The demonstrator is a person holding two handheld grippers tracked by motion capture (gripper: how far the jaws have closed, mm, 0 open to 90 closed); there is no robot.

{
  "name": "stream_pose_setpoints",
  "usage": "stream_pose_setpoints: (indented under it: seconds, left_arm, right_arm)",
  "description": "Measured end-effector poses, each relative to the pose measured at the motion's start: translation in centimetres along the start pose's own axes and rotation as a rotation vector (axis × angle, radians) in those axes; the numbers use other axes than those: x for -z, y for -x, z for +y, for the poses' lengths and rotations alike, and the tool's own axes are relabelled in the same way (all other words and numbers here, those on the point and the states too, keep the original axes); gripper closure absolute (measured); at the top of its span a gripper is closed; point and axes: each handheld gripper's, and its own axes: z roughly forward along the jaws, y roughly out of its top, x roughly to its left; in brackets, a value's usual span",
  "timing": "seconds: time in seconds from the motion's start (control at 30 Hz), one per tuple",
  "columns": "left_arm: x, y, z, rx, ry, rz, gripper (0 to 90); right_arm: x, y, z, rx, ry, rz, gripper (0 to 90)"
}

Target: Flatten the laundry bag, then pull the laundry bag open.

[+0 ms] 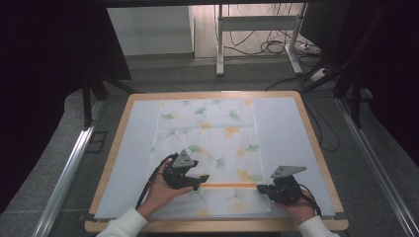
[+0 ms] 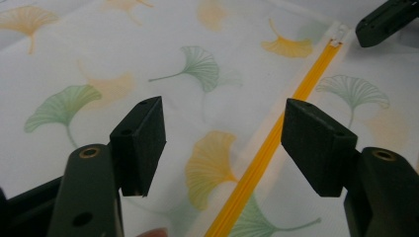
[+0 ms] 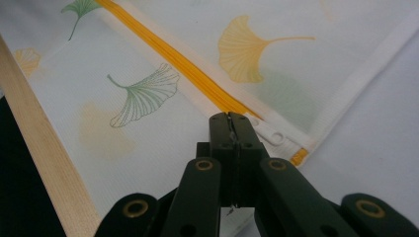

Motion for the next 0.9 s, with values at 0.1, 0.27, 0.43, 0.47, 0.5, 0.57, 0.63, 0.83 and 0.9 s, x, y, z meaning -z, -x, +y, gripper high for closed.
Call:
stream_pose_setpoints:
  seconds: [0.1,0.27,0.43,0.47,0.5,0.57,0.63,0.83,0.9]
  left_arm:
    - [-0.3,0.6,0.3,-0.008,0.001,-0.015,33.2]
    - [-0.5,1.1,0.4,-0.015,0.003,-0.022,32.6]
    - [-1.1,2.0,1.0,-0.03,0.0,-0.043,33.0]
    - [-1.3,2.1,1.1,-0.034,-0.001,-0.049,32.9]
    - [-1.5,2.3,1.2,-0.039,-0.001,-0.052,32.9]
    - [-1.8,2.6,1.5,-0.049,-0.005,-0.059,32.9]
    - [-2.1,2.9,1.7,-0.054,-0.006,-0.062,32.8]
    - [-2.6,3.1,1.9,-0.055,-0.008,-0.071,32.9]
    - [-2.6,3.2,1.9,-0.057,-0.009,-0.074,32.9]
  right_arm:
    - [0.3,0.1,0.0,-0.005,0.011,-0.004,89.4]
    - [0.5,0.3,0.0,-0.011,0.026,-0.013,89.4]
    - [0.9,0.3,0.2,-0.013,0.053,-0.03,89.4]
    - [0.9,0.4,0.3,-0.016,0.058,-0.032,89.4]
    - [1.0,0.4,0.3,-0.017,0.06,-0.033,89.4]
    - [0.9,0.6,0.5,-0.02,0.063,-0.038,89.4]
    - [0.9,1.0,0.7,-0.025,0.071,-0.04,89.4]
    - [0.5,2.2,2.0,-0.046,0.091,-0.039,89.4]
    - [0.3,2.4,2.1,-0.047,0.089,-0.042,89.4]
